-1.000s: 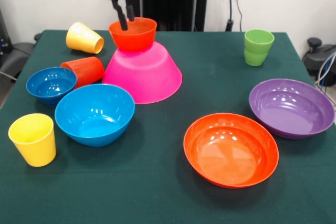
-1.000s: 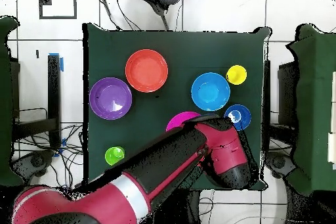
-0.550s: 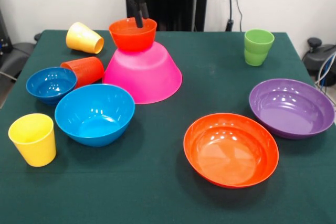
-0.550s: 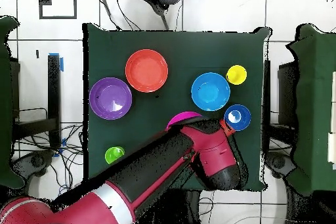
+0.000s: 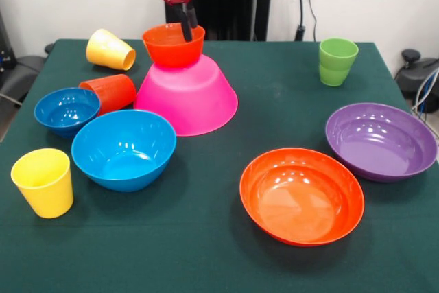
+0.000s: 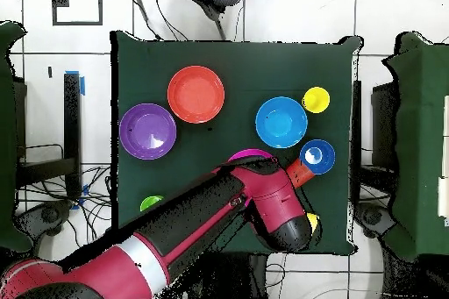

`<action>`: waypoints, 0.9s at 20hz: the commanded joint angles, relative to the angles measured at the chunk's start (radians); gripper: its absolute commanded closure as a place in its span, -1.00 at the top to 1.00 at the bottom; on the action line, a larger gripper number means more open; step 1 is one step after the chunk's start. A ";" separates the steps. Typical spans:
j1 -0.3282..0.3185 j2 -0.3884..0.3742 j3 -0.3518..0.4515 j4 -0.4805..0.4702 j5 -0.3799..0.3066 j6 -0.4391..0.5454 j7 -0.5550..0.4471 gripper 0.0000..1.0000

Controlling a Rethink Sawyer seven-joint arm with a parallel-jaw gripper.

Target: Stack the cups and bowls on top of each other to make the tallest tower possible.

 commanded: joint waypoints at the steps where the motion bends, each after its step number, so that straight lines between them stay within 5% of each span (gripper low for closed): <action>1: 0.015 0.070 0.148 0.029 -0.018 0.095 0.024 1.00; 18: -0.029 -0.001 0.175 0.050 0.045 0.130 -0.202 1.00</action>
